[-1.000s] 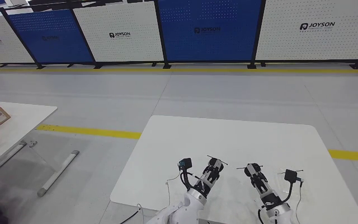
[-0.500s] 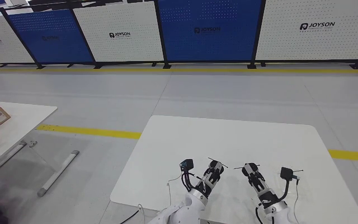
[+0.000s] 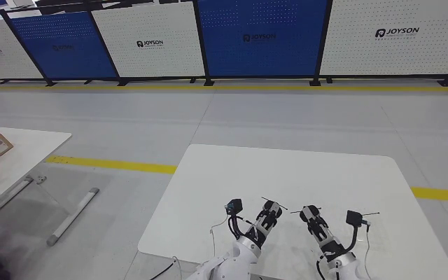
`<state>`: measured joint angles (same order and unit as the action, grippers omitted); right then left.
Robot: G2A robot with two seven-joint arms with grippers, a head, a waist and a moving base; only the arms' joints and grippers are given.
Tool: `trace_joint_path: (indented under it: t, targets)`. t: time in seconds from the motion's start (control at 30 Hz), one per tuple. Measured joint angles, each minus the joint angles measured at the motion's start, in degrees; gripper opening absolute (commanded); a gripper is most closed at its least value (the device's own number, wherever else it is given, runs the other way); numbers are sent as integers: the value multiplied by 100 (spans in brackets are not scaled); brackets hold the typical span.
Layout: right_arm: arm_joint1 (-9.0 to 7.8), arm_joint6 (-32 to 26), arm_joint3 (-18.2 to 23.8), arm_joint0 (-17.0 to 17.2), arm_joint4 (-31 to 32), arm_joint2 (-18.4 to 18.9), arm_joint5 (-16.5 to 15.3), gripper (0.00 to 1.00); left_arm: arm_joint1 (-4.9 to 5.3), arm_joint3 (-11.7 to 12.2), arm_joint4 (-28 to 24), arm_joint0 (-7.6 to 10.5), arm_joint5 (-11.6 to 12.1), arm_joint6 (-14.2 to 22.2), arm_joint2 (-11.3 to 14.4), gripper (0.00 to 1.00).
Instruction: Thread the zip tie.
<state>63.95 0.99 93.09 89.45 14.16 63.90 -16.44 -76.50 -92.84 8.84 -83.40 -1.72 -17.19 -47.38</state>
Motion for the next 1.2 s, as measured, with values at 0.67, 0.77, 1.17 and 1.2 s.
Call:
trace_joint_path:
  t: [0.67,0.77,1.17,1.2]
  targets:
    - [124,-133,-94,-219,-53,-50,173,0,0,0,-1,0,-1,0,0,0]
    - [148,-174,-140,-265,-49,-73,211,0,0,0,-1,0,-1,0,0,0]
    - [185,-181,-77,-130,12,37,62,0,0,0,-1,0,-1,0,0,0]
    - [187,-180,-71,-118,16,47,54,0,0,0,-1,0,-1,0,0,0]
